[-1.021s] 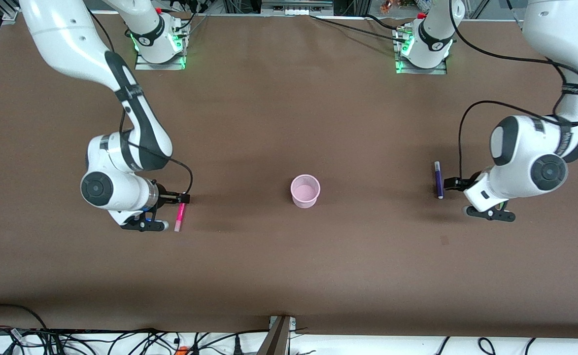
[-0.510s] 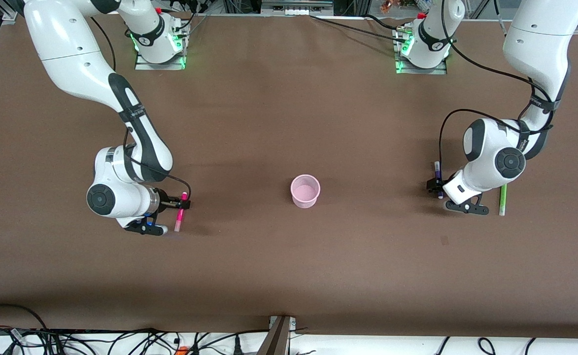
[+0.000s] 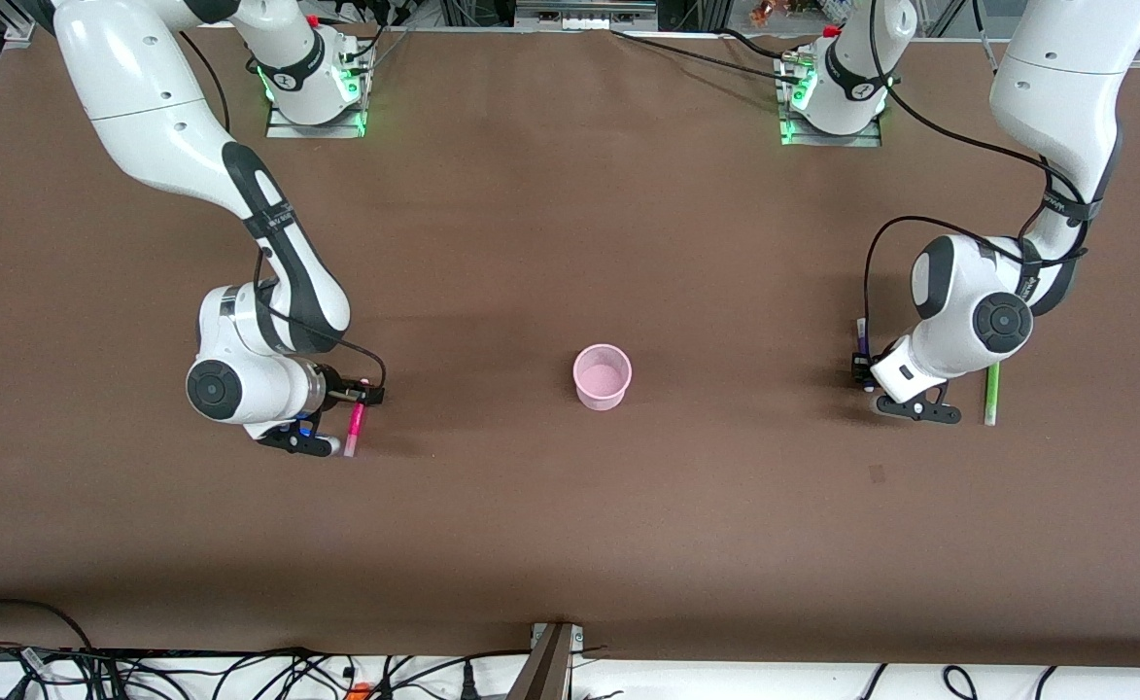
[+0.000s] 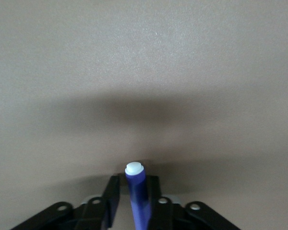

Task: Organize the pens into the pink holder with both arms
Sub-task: 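Grasp the pink marker with the right gripper while the left gripper grasps the purple marker, then lift the pink marker with the right gripper while the left gripper carries purple marker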

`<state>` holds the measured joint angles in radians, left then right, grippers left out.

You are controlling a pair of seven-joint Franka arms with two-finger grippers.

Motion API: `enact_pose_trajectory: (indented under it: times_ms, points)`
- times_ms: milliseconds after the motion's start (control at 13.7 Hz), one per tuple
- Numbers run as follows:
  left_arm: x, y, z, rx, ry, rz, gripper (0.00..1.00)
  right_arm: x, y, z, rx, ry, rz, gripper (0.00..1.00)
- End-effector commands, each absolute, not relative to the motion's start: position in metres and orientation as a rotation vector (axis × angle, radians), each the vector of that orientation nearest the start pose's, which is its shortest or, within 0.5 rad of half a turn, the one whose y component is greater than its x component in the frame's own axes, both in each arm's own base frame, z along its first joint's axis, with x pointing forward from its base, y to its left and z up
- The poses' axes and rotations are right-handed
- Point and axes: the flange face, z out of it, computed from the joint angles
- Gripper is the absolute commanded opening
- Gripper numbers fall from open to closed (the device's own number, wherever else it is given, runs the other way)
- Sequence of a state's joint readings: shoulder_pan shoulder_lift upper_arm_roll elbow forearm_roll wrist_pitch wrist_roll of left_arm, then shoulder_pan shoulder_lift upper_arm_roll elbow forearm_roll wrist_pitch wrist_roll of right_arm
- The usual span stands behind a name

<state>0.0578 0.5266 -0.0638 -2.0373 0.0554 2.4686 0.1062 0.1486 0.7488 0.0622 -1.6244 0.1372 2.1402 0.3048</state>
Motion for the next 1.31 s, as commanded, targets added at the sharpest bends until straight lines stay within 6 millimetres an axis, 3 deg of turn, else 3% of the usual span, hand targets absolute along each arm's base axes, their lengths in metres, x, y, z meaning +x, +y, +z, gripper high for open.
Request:
enact_pose_trajectory:
  times_ms: [0, 146, 292, 438, 656, 802, 948, 1094, 1240]
  points:
    - [0.586, -0.003, 0.164, -3.143, 0.255, 0.168, 0.10, 0.639, 0.141, 0.170, -2.996, 0.319, 0.427, 0.76]
    - [0.585, -0.005, 0.165, -3.144, 0.255, 0.176, 0.05, 0.639, 0.141, 0.171, -2.997, 0.322, 0.422, 0.59]
    - [0.590, -0.007, 0.180, -3.142, 0.260, 0.152, 0.00, 0.640, 0.141, 0.170, -2.997, 0.320, 0.413, 0.45]
    - [0.601, -0.023, 0.217, -3.144, 0.298, 0.208, 0.00, 0.641, 0.141, 0.170, -2.995, 0.321, 0.411, 0.28]
    - [0.630, -0.059, 0.299, -3.152, 0.388, 0.366, 0.00, 0.643, 0.140, 0.174, -2.994, 0.324, 0.411, 0.00]
    - [0.646, -0.093, 0.355, -3.166, 0.506, 0.344, 0.00, 0.646, 0.142, 0.179, -2.965, 0.337, 0.403, 0.00]
    - [0.648, -0.137, 0.386, -3.210, 0.737, 0.266, 0.00, 0.652, 0.141, 0.191, -2.956, 0.332, 0.431, 0.00]
    - [0.642, -0.180, 0.386, -3.359, 0.892, 0.256, 0.00, 0.664, 0.142, 0.222, -2.889, 0.353, 0.518, 0.00]
    - [0.649, -0.226, 0.383, -3.508, 1.102, 0.114, 0.00, 0.668, 0.147, 0.250, -2.812, 0.362, 0.624, 0.00]
